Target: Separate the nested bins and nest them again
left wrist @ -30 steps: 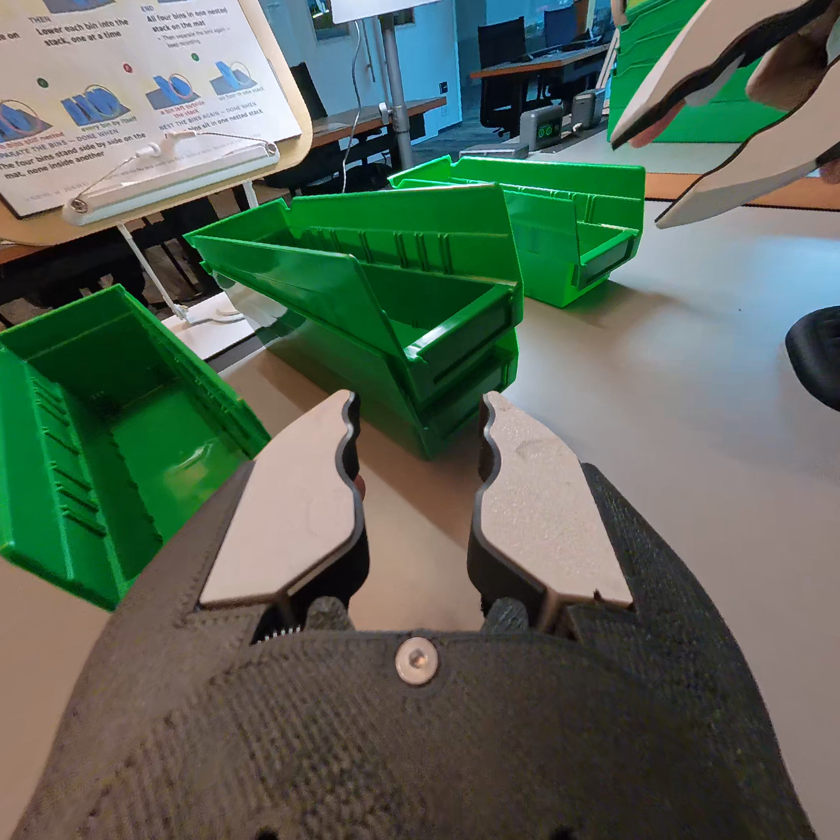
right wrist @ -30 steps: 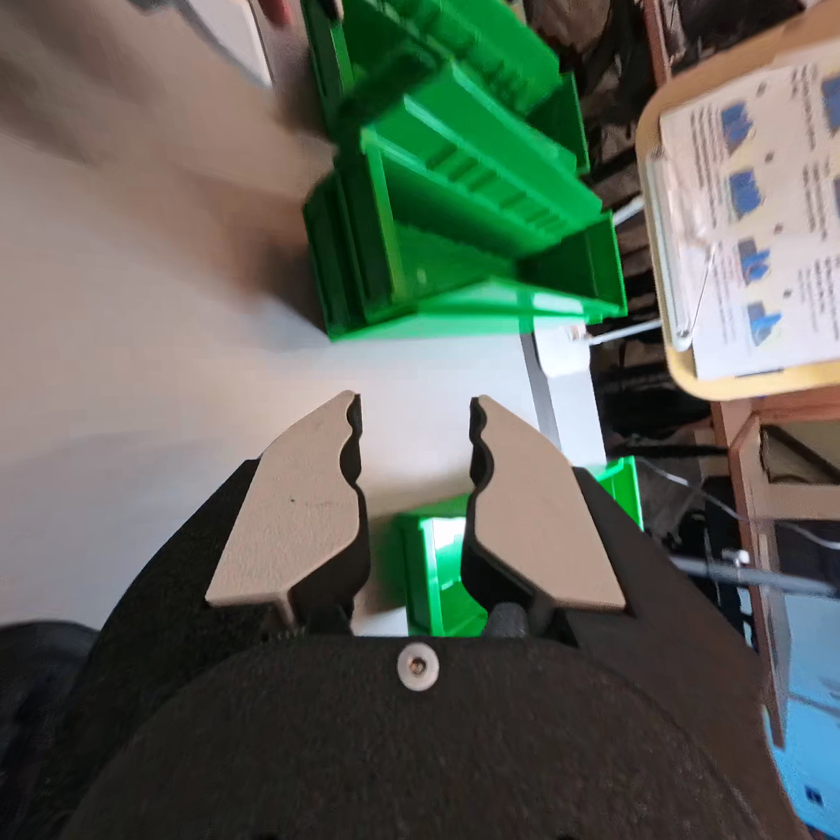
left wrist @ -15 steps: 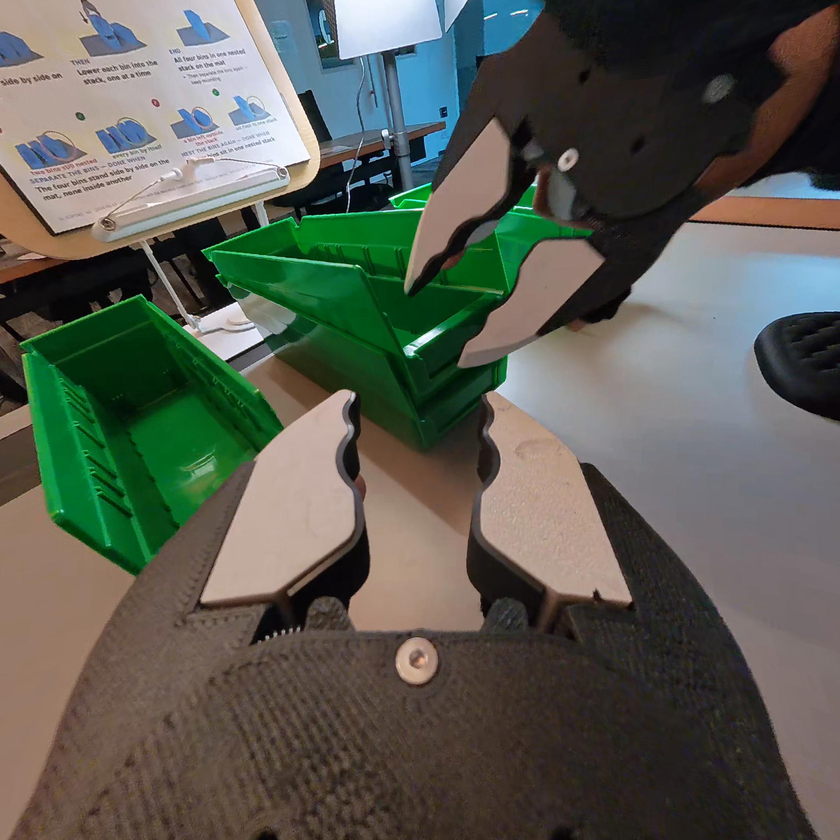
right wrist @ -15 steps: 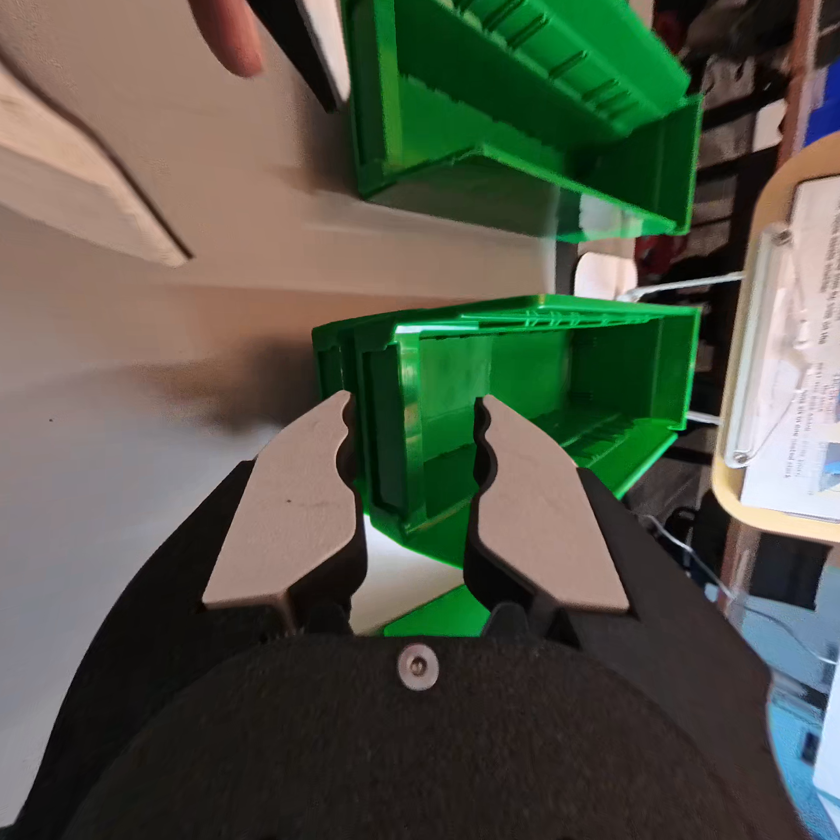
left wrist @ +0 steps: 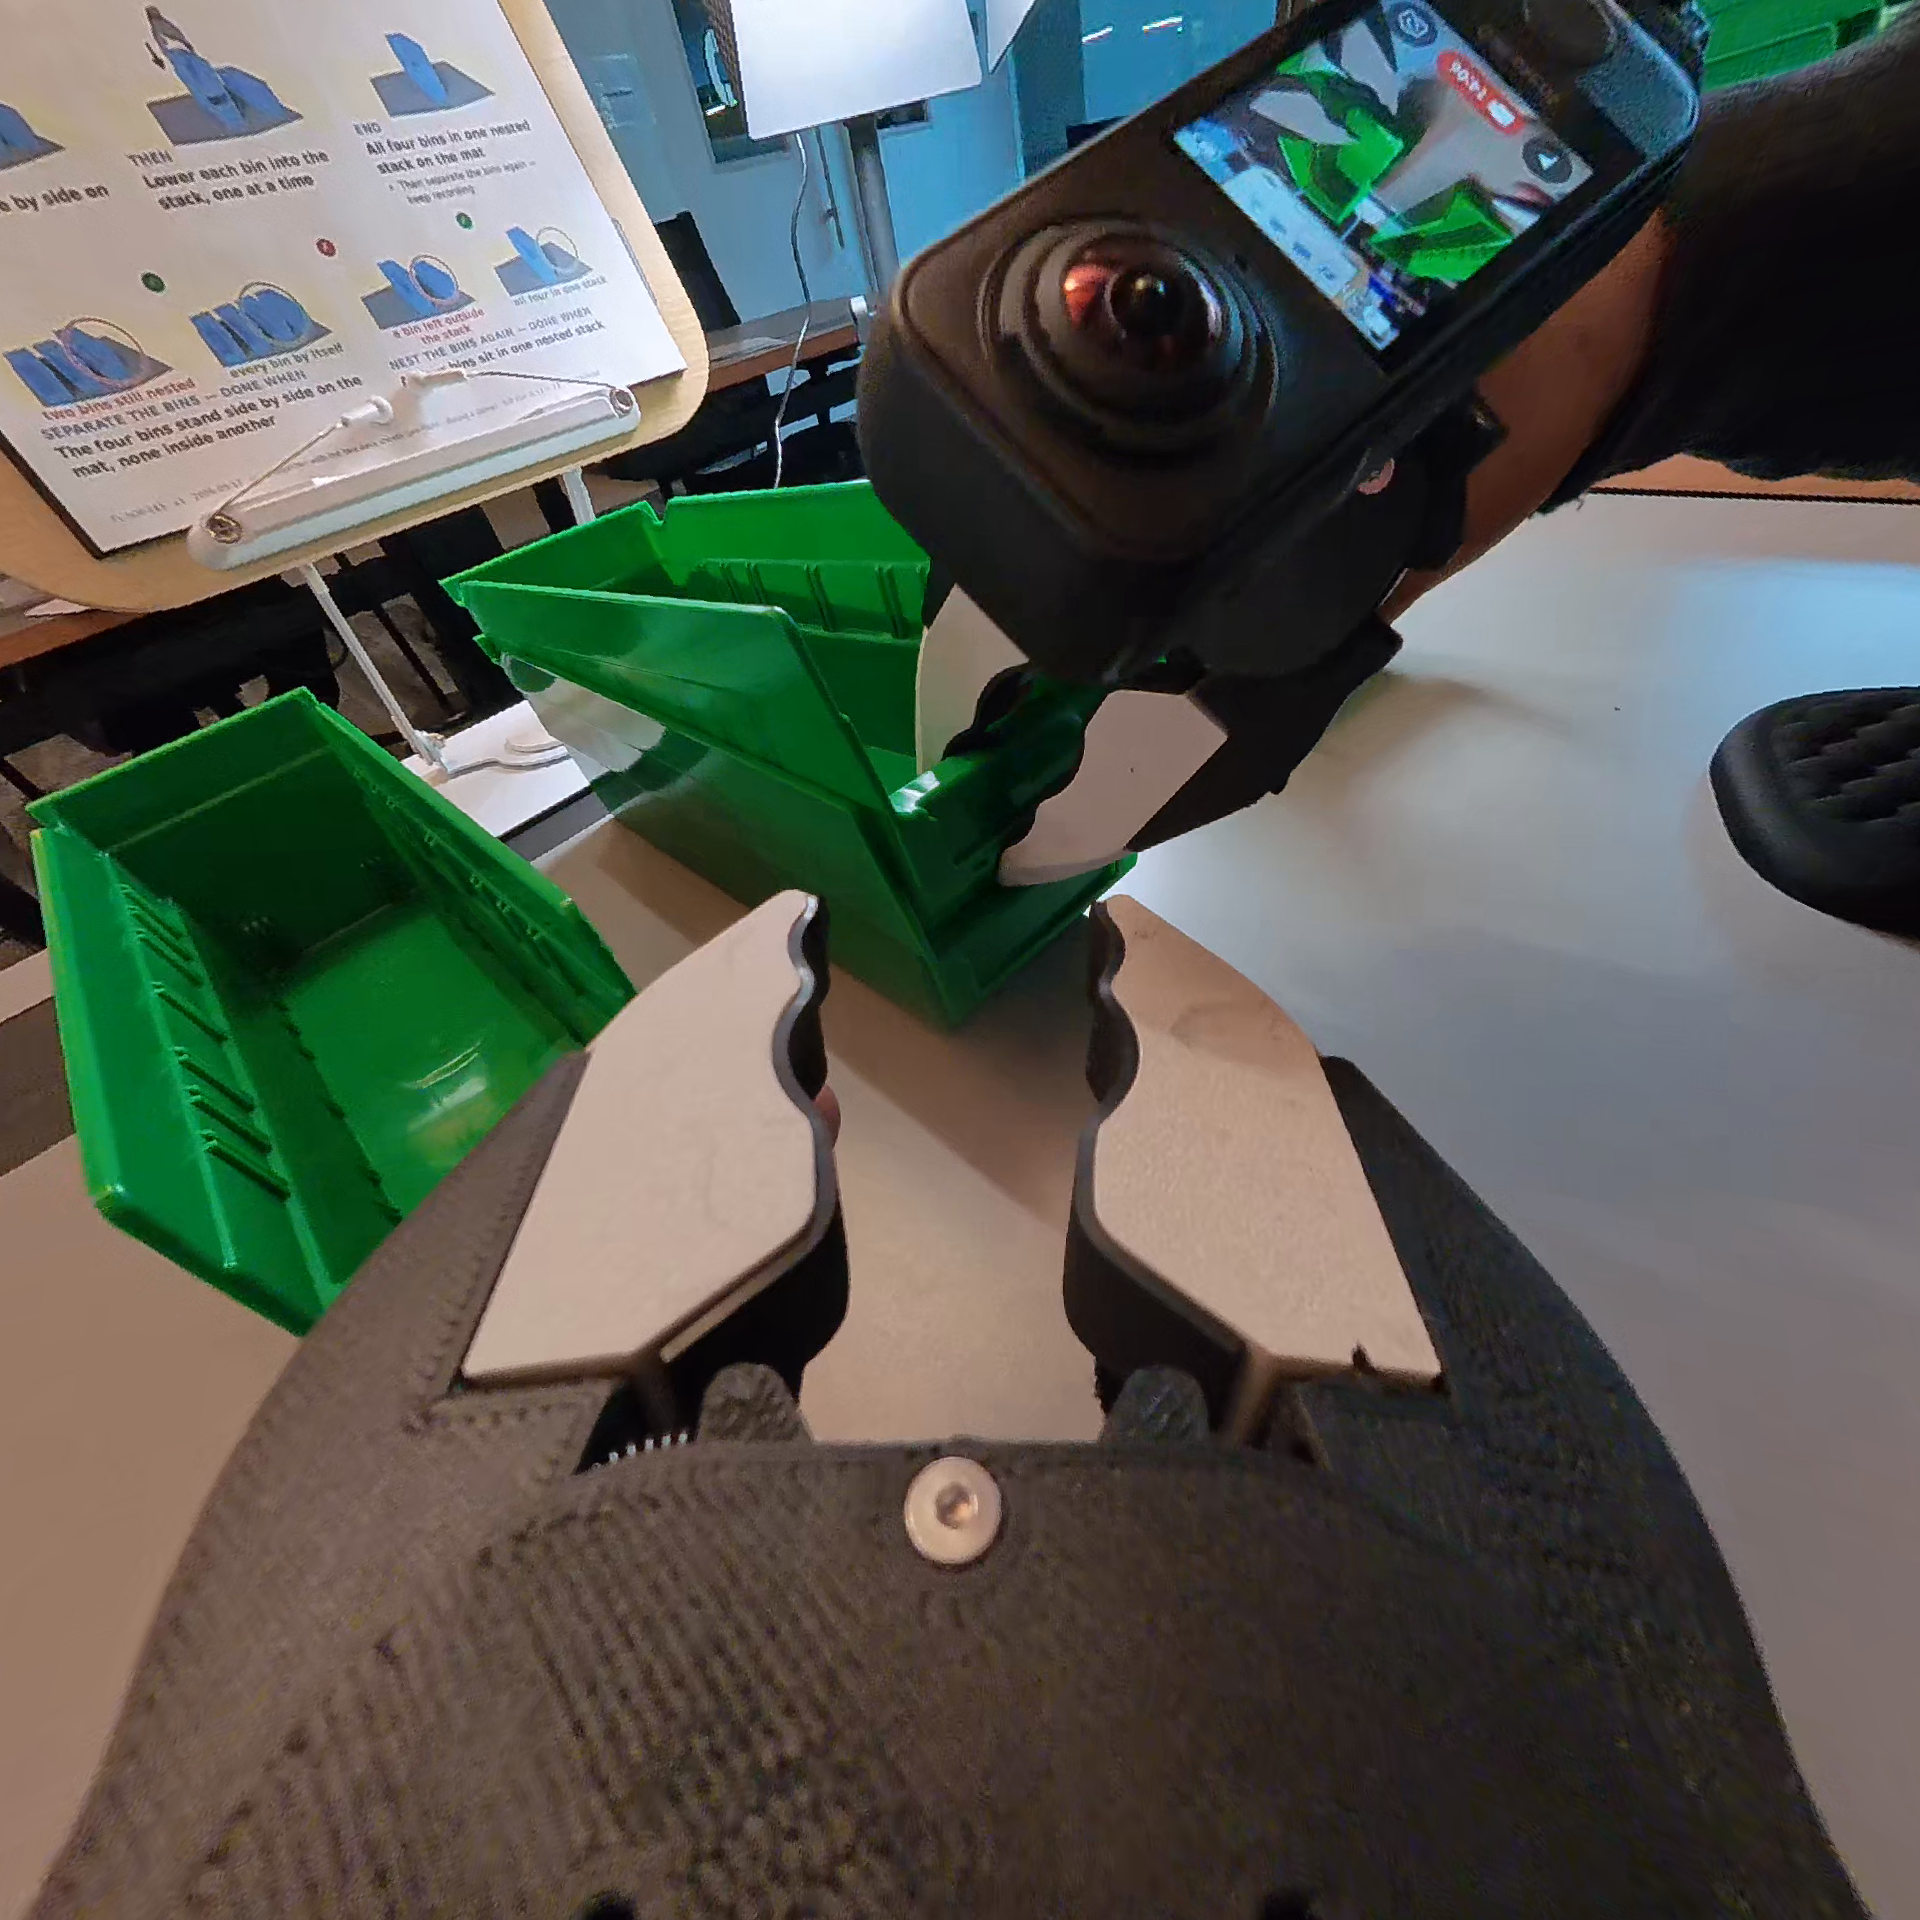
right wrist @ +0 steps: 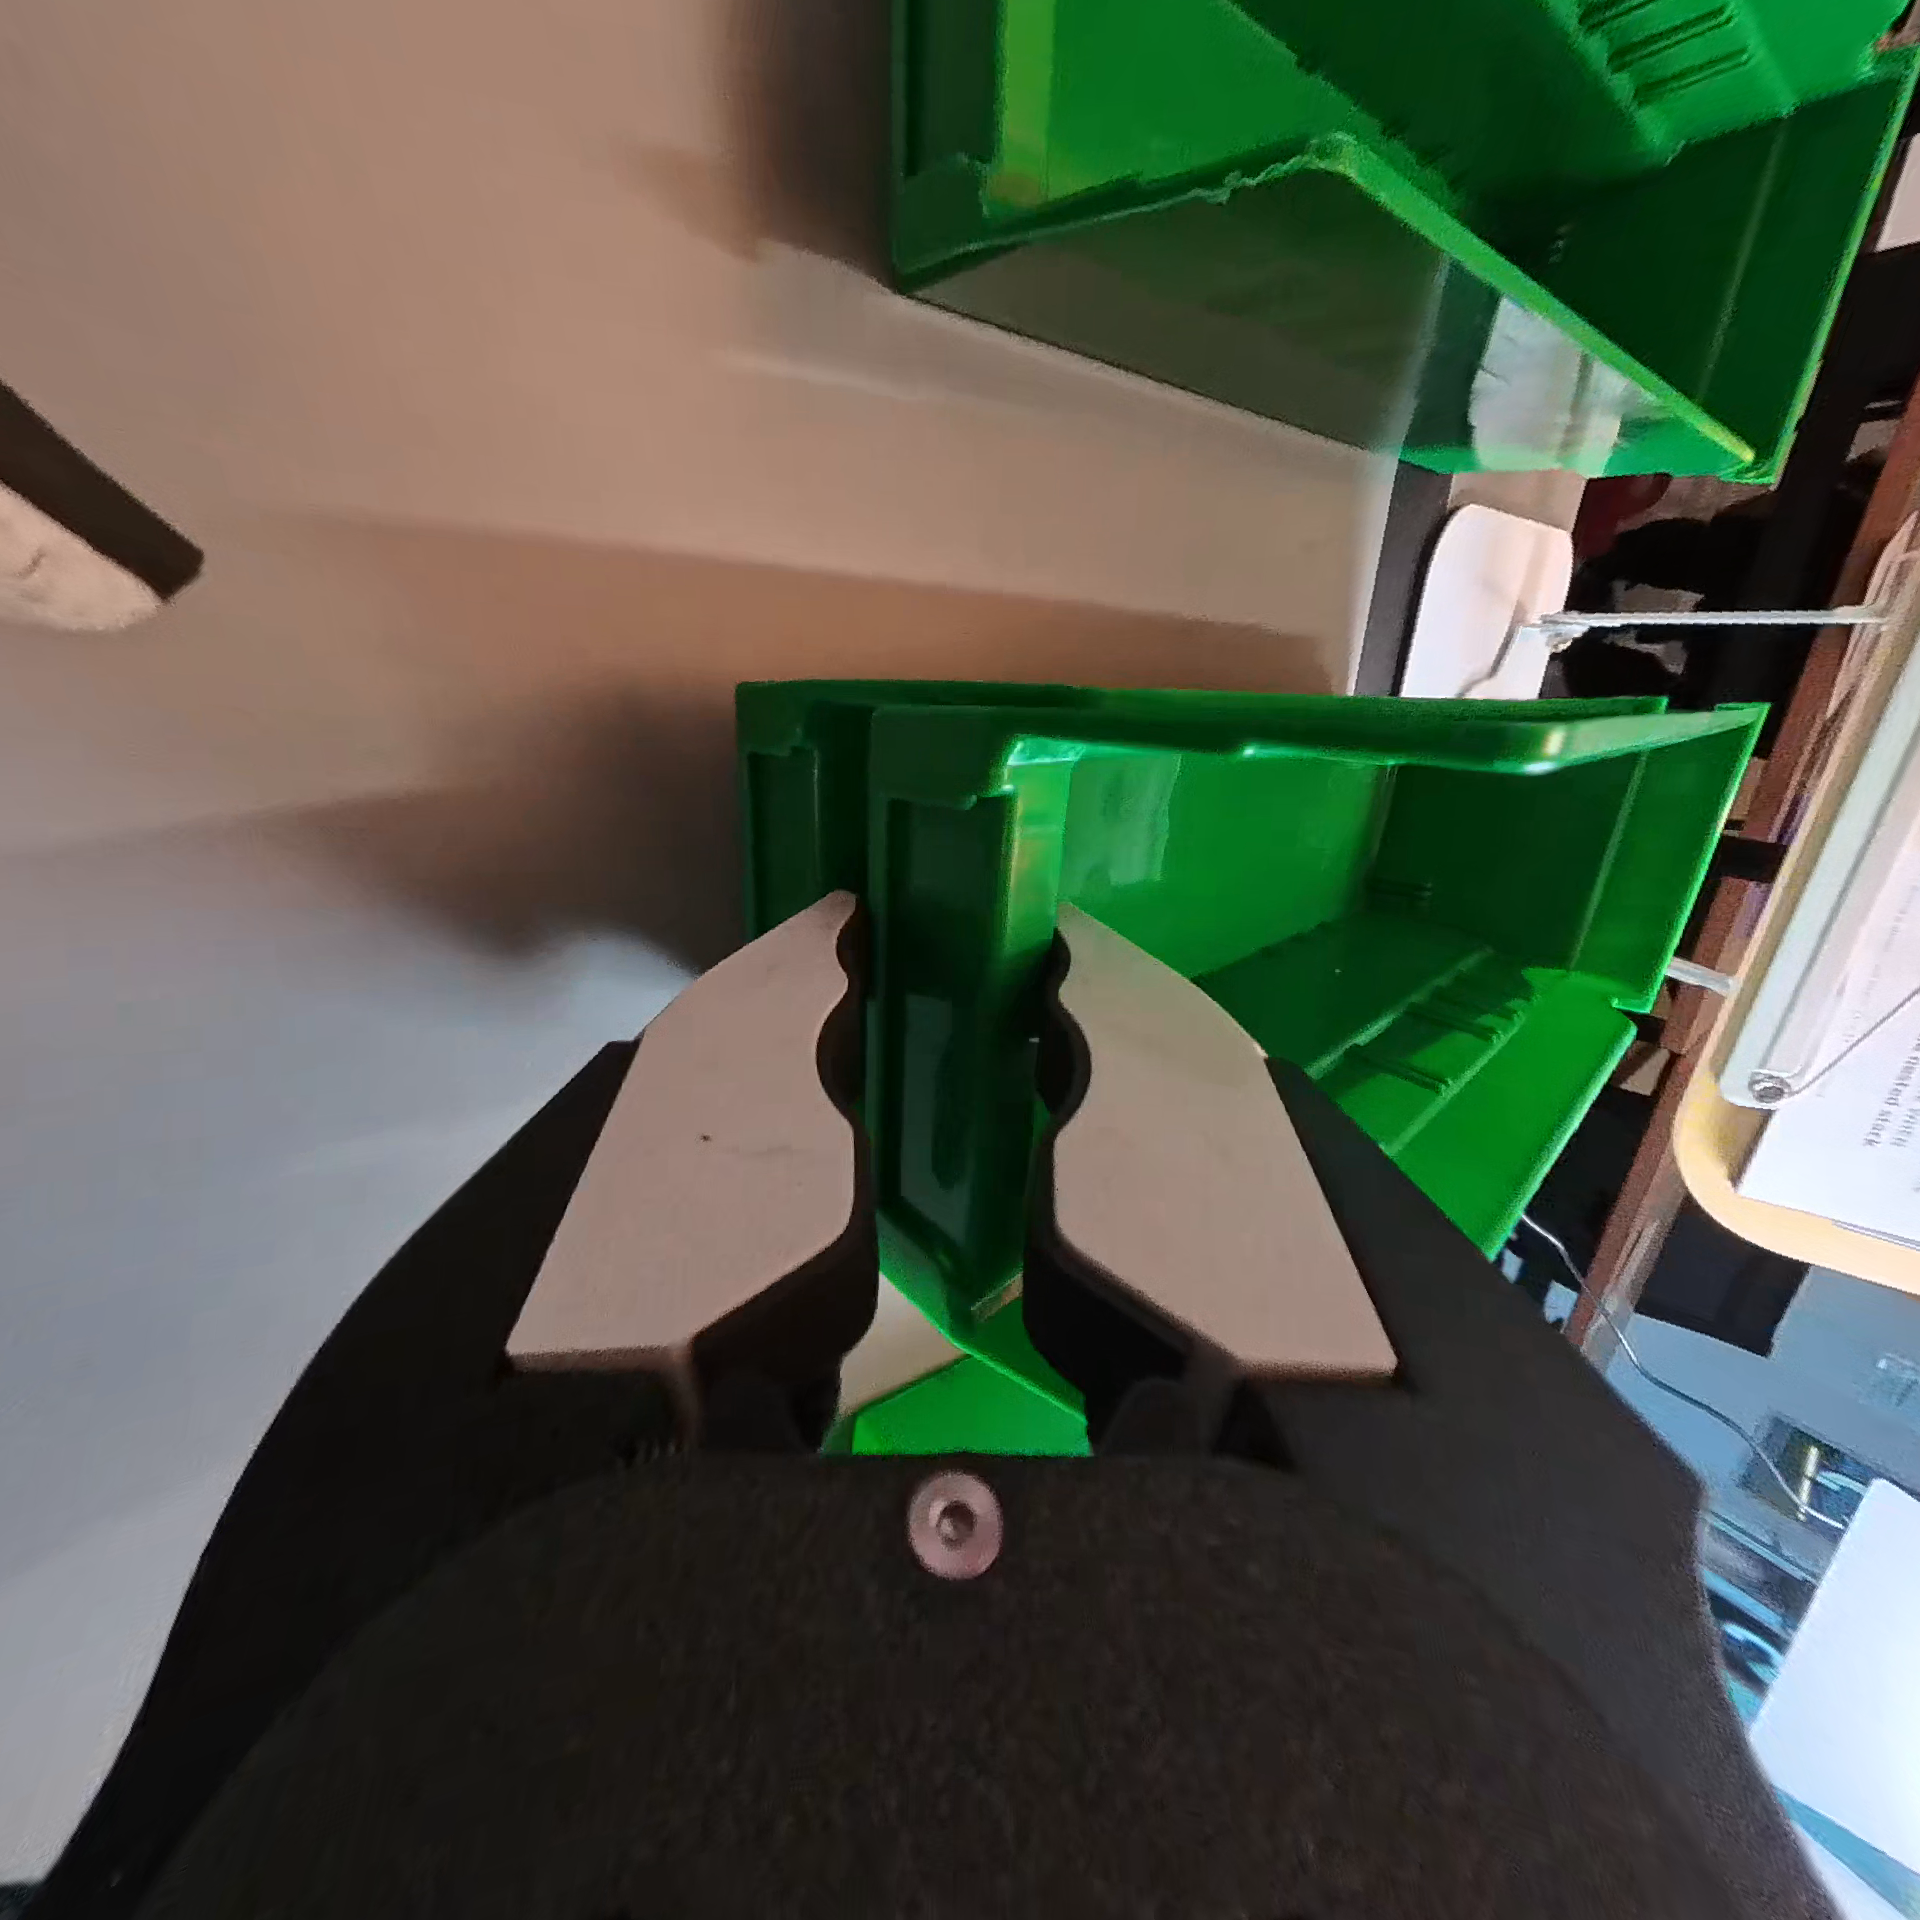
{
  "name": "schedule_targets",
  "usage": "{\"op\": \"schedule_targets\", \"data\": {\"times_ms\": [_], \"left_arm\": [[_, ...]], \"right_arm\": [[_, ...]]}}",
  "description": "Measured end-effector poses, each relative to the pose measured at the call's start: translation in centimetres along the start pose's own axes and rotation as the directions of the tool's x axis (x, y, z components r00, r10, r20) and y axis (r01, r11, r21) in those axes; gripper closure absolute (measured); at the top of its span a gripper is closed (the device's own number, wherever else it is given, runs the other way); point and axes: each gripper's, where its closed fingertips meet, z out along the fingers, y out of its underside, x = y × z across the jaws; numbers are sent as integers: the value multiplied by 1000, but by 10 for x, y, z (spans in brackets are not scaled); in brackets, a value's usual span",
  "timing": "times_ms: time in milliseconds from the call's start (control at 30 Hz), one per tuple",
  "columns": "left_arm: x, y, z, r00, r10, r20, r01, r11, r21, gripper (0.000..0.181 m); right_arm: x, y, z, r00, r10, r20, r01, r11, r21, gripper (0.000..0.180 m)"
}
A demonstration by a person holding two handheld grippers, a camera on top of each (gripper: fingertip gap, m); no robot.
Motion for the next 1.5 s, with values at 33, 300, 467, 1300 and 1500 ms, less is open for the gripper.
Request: {"op": "schedule_targets", "data": {"times_ms": [33,300,467,1300,1500], "left_arm": [[0,1,0,1000,-1,1,1,1000,-2,133],[2,6,3,1000,0,-6,0,1000,-20,133],[5,10,4,1000,11,-11,-11,999,-34,134],[0,23,11,1000,-17,-13,16,997,-69,134],[-3,27,12,1000,-12,-4,11,997,-79,134]], "right_arm": [[1,-1,0,1000,0,-7,0,1000,7,151],[20,-3,-22,1000,13,-2,-13,999,38,151],[43,-10,-47,998,51,28,-53,996,75,150],[-12,115,-10,994,35,-108,-40,998,-44,149],[-2,124,12,971,-18,-238,-4,996,-89,147]]}}
